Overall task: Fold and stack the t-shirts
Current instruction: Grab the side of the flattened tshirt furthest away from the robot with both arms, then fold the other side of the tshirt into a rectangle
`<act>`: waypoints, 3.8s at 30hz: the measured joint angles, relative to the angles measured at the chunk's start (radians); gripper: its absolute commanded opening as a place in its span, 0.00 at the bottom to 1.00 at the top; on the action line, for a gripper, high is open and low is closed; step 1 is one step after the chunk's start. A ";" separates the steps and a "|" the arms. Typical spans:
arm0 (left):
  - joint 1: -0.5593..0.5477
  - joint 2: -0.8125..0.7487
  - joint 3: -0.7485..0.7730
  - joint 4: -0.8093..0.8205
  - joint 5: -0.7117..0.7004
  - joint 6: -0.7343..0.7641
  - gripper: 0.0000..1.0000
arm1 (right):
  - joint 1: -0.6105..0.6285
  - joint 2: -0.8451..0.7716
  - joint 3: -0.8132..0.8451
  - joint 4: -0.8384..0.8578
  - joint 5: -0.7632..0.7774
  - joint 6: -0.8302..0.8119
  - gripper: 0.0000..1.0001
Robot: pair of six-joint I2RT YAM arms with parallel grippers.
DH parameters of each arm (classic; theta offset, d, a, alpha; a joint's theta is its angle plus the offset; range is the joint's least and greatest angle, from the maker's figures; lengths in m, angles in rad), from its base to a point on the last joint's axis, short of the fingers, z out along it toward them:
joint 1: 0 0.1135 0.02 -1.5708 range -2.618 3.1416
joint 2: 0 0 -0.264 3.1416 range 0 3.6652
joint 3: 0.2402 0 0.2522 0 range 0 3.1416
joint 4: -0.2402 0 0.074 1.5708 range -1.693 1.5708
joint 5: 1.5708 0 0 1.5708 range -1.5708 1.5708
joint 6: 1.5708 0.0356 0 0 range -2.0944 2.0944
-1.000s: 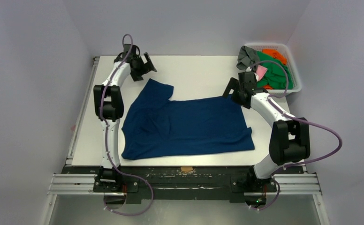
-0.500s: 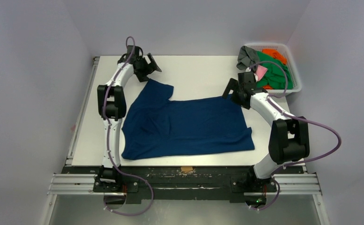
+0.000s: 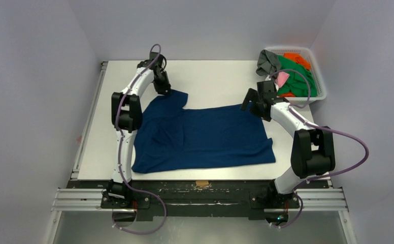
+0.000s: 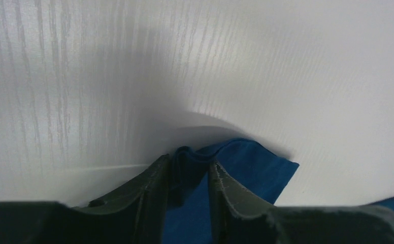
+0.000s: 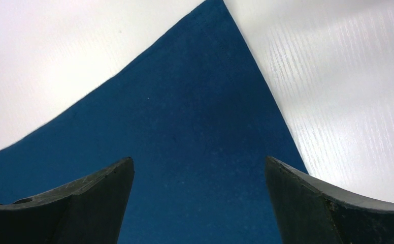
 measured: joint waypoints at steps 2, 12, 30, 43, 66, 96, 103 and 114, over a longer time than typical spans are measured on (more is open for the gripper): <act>-0.003 0.003 0.012 -0.029 -0.023 0.008 0.00 | 0.000 0.000 -0.001 0.000 0.003 -0.002 0.97; -0.005 0.013 0.034 -0.056 -0.063 0.061 0.00 | 0.000 0.037 0.044 -0.035 0.081 -0.021 0.91; -0.093 -0.364 -0.340 0.093 -0.063 0.264 0.00 | 0.000 0.545 0.554 -0.130 0.283 -0.047 0.70; -0.104 -0.532 -0.624 0.205 -0.002 0.301 0.00 | 0.002 0.501 0.443 -0.081 0.296 -0.050 0.24; -0.149 -1.053 -1.093 0.250 0.114 0.447 0.00 | 0.009 0.060 0.074 -0.015 0.224 -0.126 0.00; -0.383 -1.530 -1.508 0.149 -0.062 0.088 0.32 | 0.010 -0.164 -0.127 -0.131 0.202 -0.093 0.19; -0.542 -1.538 -1.516 -0.085 -0.057 -0.117 0.99 | 0.010 -0.173 -0.171 -0.250 0.213 -0.037 0.73; -0.561 -1.679 -1.404 -0.069 -0.157 -0.248 1.00 | 0.009 -0.366 -0.189 -0.245 0.135 -0.060 0.88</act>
